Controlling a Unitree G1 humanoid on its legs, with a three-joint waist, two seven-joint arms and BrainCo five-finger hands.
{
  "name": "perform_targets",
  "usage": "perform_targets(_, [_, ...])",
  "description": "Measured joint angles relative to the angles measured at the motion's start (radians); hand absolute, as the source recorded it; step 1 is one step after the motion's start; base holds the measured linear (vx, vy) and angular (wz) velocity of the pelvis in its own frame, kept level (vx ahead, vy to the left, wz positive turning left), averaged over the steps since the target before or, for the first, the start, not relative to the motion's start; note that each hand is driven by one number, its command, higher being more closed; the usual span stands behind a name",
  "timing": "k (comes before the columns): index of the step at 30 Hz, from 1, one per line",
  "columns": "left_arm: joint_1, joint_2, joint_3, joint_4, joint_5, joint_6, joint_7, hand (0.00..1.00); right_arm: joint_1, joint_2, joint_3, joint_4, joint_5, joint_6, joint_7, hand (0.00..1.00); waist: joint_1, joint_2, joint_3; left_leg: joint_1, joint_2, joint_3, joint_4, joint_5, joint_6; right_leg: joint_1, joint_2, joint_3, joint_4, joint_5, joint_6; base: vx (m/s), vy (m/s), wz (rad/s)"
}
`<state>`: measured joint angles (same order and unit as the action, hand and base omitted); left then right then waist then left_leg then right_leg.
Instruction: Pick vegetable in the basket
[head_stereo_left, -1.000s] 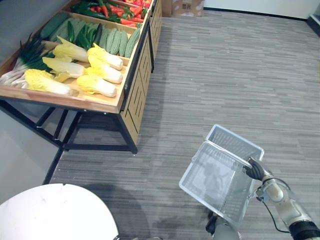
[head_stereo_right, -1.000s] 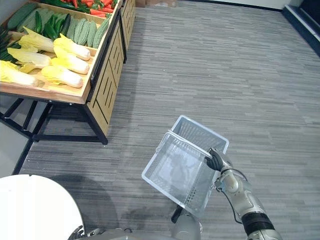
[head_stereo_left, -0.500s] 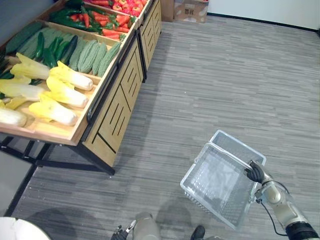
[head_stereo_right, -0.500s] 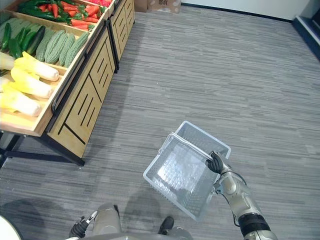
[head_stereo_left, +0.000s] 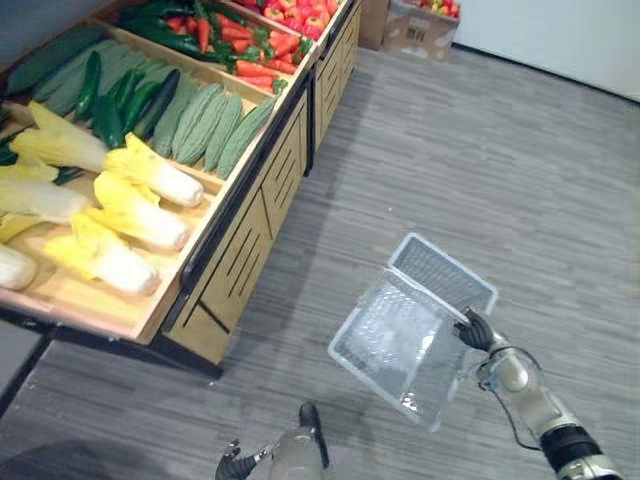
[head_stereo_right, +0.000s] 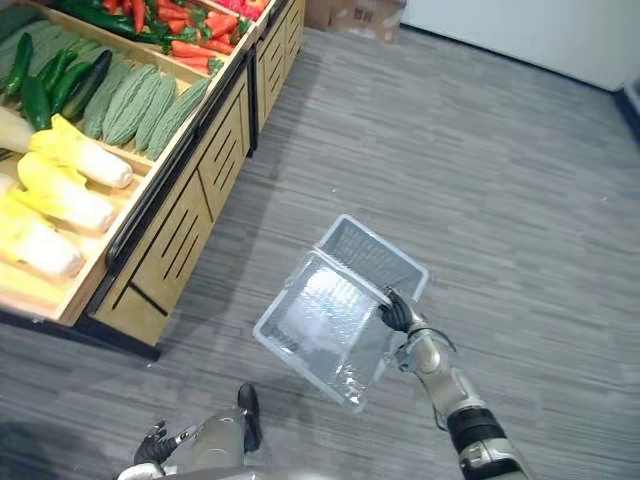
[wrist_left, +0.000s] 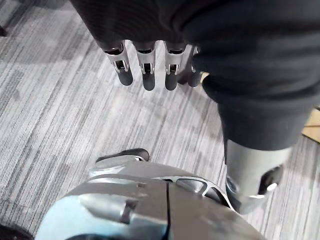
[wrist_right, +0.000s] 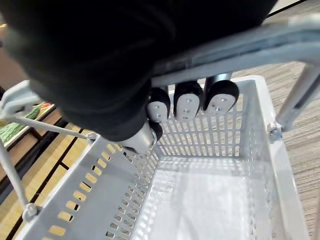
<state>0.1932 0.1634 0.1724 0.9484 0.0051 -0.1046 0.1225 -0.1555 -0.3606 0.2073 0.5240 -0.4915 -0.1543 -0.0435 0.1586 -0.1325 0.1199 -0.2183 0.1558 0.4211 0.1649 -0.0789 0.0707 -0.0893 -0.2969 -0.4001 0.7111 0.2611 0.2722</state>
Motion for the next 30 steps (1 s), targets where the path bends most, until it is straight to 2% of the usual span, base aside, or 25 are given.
perform_targets(1, [-0.001, 0.008, -0.004, -0.003, 0.000, 0.001, 0.001, 0.00, 0.001, 0.011, 0.000, 0.009, 0.000, 0.000, 0.000, 1.00, -0.006, -0.002, 0.002, 0.017, 0.000, -0.016, -0.006, -0.007, -0.001, -0.037, -0.008, 0.022, 0.075, 0.030, -0.018, 0.31, 0.113, 0.52])
perform_targets(2, [-0.005, 0.024, -0.009, -0.013, -0.001, 0.003, 0.003, 0.00, -0.002, 0.027, 0.000, 0.030, 0.000, 0.001, 0.000, 1.00, -0.017, -0.001, 0.008, 0.045, 0.001, -0.056, -0.007, -0.023, 0.004, -0.103, -0.006, 0.048, 0.219, 0.009, -0.006, 0.38, 0.112, 0.75])
perform_targets(3, [-0.010, 0.035, -0.008, -0.020, -0.001, 0.004, 0.010, 0.00, 0.001, 0.028, 0.000, 0.041, -0.001, 0.005, 0.001, 1.00, -0.017, 0.000, 0.009, 0.083, 0.003, -0.084, -0.016, -0.034, 0.008, -0.147, -0.002, 0.041, 0.293, -0.039, -0.040, 0.34, 0.071, 0.78])
perform_targets(5, [-0.010, 0.038, -0.006, -0.033, -0.002, 0.004, 0.018, 0.00, 0.004, 0.023, -0.001, 0.042, -0.010, 0.012, 0.002, 1.00, -0.019, 0.003, 0.009, 0.117, -0.002, -0.113, -0.030, -0.045, 0.008, -0.172, -0.003, -0.004, 0.298, -0.101, -0.086, 0.37, 0.018, 0.77])
perform_targets(6, [-0.020, 0.037, 0.003, -0.049, -0.003, 0.004, 0.024, 0.00, 0.012, 0.008, -0.005, 0.041, -0.010, 0.015, 0.002, 1.00, -0.022, 0.003, 0.010, 0.143, -0.020, -0.181, -0.047, -0.059, 0.003, -0.189, -0.004, -0.109, 0.167, -0.183, -0.120, 0.37, -0.016, 1.05])
perform_targets(7, [-0.026, 0.037, 0.004, -0.051, -0.003, 0.004, 0.024, 0.00, 0.015, 0.003, -0.006, 0.042, -0.009, 0.016, 0.002, 1.00, -0.024, 0.003, 0.010, 0.149, -0.025, -0.196, -0.056, -0.062, 0.001, -0.190, -0.001, -0.138, 0.084, -0.197, -0.126, 0.37, -0.040, 1.30])
perform_targets(8, [-0.033, 0.036, 0.011, -0.051, -0.003, 0.004, 0.025, 0.00, 0.016, -0.004, -0.007, 0.042, -0.009, 0.018, 0.003, 1.00, -0.021, 0.002, 0.009, 0.156, -0.039, -0.241, -0.059, -0.075, 0.002, -0.190, 0.020, -0.162, -0.106, -0.202, -0.133, 0.38, -0.075, 1.13])
perform_targets(9, [-0.035, 0.035, 0.012, -0.051, -0.003, 0.004, 0.025, 0.00, 0.021, -0.005, -0.007, 0.043, -0.009, 0.017, 0.004, 1.00, -0.021, 0.006, 0.010, 0.160, -0.039, -0.280, -0.047, -0.088, -0.008, -0.182, 0.058, -0.148, -0.327, -0.199, -0.131, 0.41, -0.095, 1.12])
perform_targets(10, [-0.036, 0.035, 0.017, -0.051, -0.003, 0.004, 0.024, 0.00, 0.022, -0.005, -0.007, 0.044, -0.008, 0.017, 0.007, 1.00, -0.019, 0.008, 0.012, 0.161, -0.038, -0.309, -0.037, -0.093, -0.018, -0.181, 0.077, -0.126, -0.427, -0.195, -0.129, 0.46, -0.144, 1.26])
perform_targets(12, [-0.040, 0.035, 0.032, -0.049, -0.004, 0.004, 0.023, 0.00, 0.025, -0.005, -0.023, 0.044, -0.002, 0.016, 0.009, 1.00, -0.020, 0.028, 0.026, 0.163, -0.018, -0.429, 0.014, -0.134, -0.058, -0.192, 0.101, -0.048, -0.631, -0.180, -0.114, 0.50, -0.210, 1.42])
perform_targets(13, [-0.041, 0.035, 0.032, -0.049, -0.004, 0.004, 0.023, 0.00, 0.026, -0.005, -0.031, 0.044, -0.001, 0.016, 0.010, 1.00, -0.019, 0.031, 0.028, 0.168, -0.007, -0.447, 0.024, -0.146, -0.075, -0.200, 0.099, -0.032, -0.641, -0.180, -0.114, 0.49, -0.273, 1.43])
perform_targets(15, [-0.036, 0.034, 0.050, -0.049, -0.007, 0.004, 0.024, 0.00, 0.027, -0.004, -0.041, 0.043, -0.001, 0.016, 0.010, 1.00, -0.017, 0.041, 0.035, 0.184, 0.026, -0.520, 0.066, -0.187, -0.132, -0.216, 0.105, -0.001, -0.642, -0.178, -0.117, 0.52, -0.381, 1.34])
perform_targets(16, [-0.029, 0.035, 0.056, -0.048, -0.031, 0.004, 0.023, 0.00, 0.030, -0.003, -0.043, 0.039, -0.001, 0.016, 0.010, 1.00, -0.017, 0.031, 0.032, 0.201, 0.042, -0.548, 0.077, -0.211, -0.171, -0.209, 0.111, 0.009, -0.652, -0.136, -0.133, 0.48, -0.424, 1.20])
perform_targets(17, [-0.028, 0.036, 0.062, -0.044, -0.037, 0.004, 0.023, 0.00, 0.034, -0.003, -0.043, 0.036, -0.001, 0.016, 0.010, 1.00, -0.017, 0.018, 0.030, 0.209, 0.043, -0.561, 0.080, -0.223, -0.192, -0.201, 0.109, 0.014, -0.659, -0.089, -0.141, 0.51, -0.544, 1.40])
perform_targets(18, [-0.034, 0.040, 0.081, -0.027, -0.044, 0.004, 0.023, 0.00, 0.047, -0.006, -0.048, 0.031, 0.000, 0.016, 0.009, 1.00, -0.015, -0.013, 0.022, 0.224, 0.043, -0.576, 0.081, -0.253, -0.239, -0.183, 0.090, -0.018, -0.631, -0.094, -0.194, 0.48, -0.566, 0.82])
perform_targets(19, [-0.050, -0.017, 0.099, -0.007, -0.056, 0.005, 0.022, 0.00, 0.017, -0.013, -0.063, 0.045, -0.001, 0.026, 0.010, 1.00, 0.009, 0.046, 0.025, 0.214, 0.119, -0.573, 0.091, -0.232, -0.267, -0.191, 0.145, -0.067, -0.586, -0.116, -0.213, 0.45, -0.525, 0.69])
perform_targets(22, [-0.043, -0.083, 0.130, 0.016, -0.088, 0.005, 0.021, 0.00, 0.004, -0.013, -0.061, 0.046, -0.003, 0.033, 0.011, 1.00, 0.011, 0.049, 0.029, 0.186, 0.155, -0.573, 0.109, -0.102, -0.289, -0.188, 0.159, -0.118, -0.517, -0.235, -0.246, 0.31, -0.356, 0.39])
perform_targets(23, [-0.038, -0.080, 0.146, 0.034, -0.111, 0.008, 0.024, 0.00, 0.000, -0.014, -0.061, 0.046, -0.002, 0.038, 0.011, 1.00, 0.010, 0.044, 0.030, 0.141, 0.156, -0.563, 0.180, -0.042, -0.282, -0.182, 0.154, -0.138, -0.493, -0.270, -0.257, 0.35, -0.396, 0.46])
perform_targets(24, [-0.035, -0.085, 0.162, 0.037, -0.121, 0.009, 0.029, 0.00, -0.015, -0.018, -0.061, 0.045, 0.000, 0.044, 0.010, 1.00, 0.011, 0.027, 0.038, 0.056, 0.166, -0.491, 0.286, 0.047, -0.268, -0.168, 0.152, -0.152, -0.512, -0.280, -0.271, 0.33, -0.387, 0.43])
perform_targets(25, [-0.035, -0.085, 0.162, 0.037, -0.121, 0.009, 0.029, 0.00, -0.021, -0.018, -0.060, 0.045, 0.000, 0.045, 0.009, 1.00, 0.012, 0.016, 0.044, 0.027, 0.177, -0.438, 0.323, 0.058, -0.253, -0.159, 0.152, -0.154, -0.529, -0.281, -0.274, 0.35, -0.398, 0.36])
perform_targets(26, [-0.037, -0.086, 0.174, 0.031, -0.135, 0.006, 0.030, 0.00, -0.027, -0.022, -0.060, 0.045, 0.001, 0.046, 0.006, 1.00, 0.011, 0.019, 0.043, -0.018, 0.196, -0.319, 0.367, 0.039, -0.239, -0.140, 0.152, -0.172, -0.563, -0.281, -0.275, 0.23, -0.242, 0.31])
perform_targets(27, [-0.036, -0.084, 0.179, 0.027, -0.142, 0.006, 0.030, 0.00, -0.024, -0.025, -0.061, 0.045, 0.002, 0.046, 0.006, 1.00, 0.007, 0.010, 0.048, -0.034, 0.207, -0.244, 0.364, 0.038, -0.228, -0.127, 0.151, -0.188, -0.577, -0.281, -0.274, 0.22, -0.201, 0.48])
perform_targets(28, [-0.037, -0.081, 0.180, 0.021, -0.142, 0.006, 0.030, 0.00, -0.014, -0.033, -0.062, 0.045, 0.006, 0.047, 0.004, 1.00, 0.004, 0.015, 0.046, -0.042, 0.225, -0.113, 0.330, 0.057, -0.202, -0.112, 0.151, -0.218, -0.591, -0.281, -0.274, 0.14, -0.063, 0.68])
perform_targets(29, [-0.037, -0.084, 0.179, 0.006, -0.142, 0.006, 0.031, 0.00, -0.005, -0.044, -0.065, 0.044, 0.024, 0.047, 0.003, 1.00, -0.005, 0.028, 0.045, -0.039, 0.241, 0.078, 0.267, 0.098, -0.157, -0.091, 0.154, -0.264, -0.603, -0.281, -0.274, 0.16, -0.001, 1.08])
perform_targets(30, [-0.044, -0.082, 0.177, 0.006, -0.129, 0.007, 0.030, 0.00, 0.004, -0.044, -0.075, 0.039, 0.030, 0.048, 0.001, 1.00, -0.025, 0.036, 0.038, -0.018, 0.245, 0.206, 0.200, 0.110, -0.156, -0.079, 0.146, -0.314, -0.613, -0.281, -0.274, 0.15, 0.042, 1.07])
